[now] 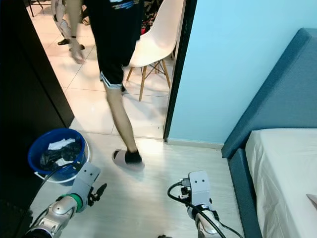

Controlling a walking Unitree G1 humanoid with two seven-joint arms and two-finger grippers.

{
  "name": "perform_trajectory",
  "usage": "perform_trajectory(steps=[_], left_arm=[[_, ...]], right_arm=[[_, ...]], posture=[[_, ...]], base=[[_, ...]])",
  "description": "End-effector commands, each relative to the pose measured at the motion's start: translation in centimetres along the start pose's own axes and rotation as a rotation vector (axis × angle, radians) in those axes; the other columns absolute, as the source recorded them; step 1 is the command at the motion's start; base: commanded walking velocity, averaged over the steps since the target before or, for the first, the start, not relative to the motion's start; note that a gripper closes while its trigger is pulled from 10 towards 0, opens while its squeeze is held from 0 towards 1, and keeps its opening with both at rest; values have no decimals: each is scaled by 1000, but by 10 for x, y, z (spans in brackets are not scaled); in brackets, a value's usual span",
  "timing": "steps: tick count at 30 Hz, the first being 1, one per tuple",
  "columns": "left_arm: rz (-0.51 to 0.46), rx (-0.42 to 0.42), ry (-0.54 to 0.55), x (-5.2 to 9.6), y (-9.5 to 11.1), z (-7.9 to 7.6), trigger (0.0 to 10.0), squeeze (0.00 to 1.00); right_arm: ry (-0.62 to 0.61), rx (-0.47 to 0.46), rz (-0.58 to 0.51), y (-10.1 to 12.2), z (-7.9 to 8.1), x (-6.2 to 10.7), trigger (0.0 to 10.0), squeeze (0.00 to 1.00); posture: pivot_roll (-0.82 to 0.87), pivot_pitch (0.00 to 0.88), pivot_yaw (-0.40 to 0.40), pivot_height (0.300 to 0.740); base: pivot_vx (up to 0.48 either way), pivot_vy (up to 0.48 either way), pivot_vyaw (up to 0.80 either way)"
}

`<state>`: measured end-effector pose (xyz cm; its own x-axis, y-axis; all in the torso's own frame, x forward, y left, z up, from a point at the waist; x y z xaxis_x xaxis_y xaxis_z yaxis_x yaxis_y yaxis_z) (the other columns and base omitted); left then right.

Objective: Clean up the room

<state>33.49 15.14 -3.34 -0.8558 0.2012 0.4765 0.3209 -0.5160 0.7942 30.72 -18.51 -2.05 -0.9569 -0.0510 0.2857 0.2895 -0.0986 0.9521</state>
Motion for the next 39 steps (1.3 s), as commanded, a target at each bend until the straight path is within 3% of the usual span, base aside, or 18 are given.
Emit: perform_trajectory(steps=[1, 39], left_arm=[[22, 17, -4, 0, -4, -3, 10000, 0], [21, 11, 8, -1, -2, -3, 10000, 0]], right_arm=[[-23, -22, 37, -11, -5, 5, 10000, 0], [2, -44, 48, -13, -1, 4, 10000, 0]], posture=[[-42, 87, 38, 722], [-33, 95, 44, 722]], base=[[-285, 0, 0], [-366, 0, 0]])
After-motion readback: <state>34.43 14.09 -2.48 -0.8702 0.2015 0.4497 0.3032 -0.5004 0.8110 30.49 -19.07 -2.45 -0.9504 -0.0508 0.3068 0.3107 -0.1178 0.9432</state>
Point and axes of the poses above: a point about 5 cm out from each wrist's last joint towards the gripper, its own x axis pointing back from the gripper into the wrist, its own y axis along the axis of the wrist's last joint, z = x × y, the point moved 6 cm from there along -x, pointing out of the wrist towards the gripper, and after that the axes turned 11 degrees about -x, right-handed, at the moved point
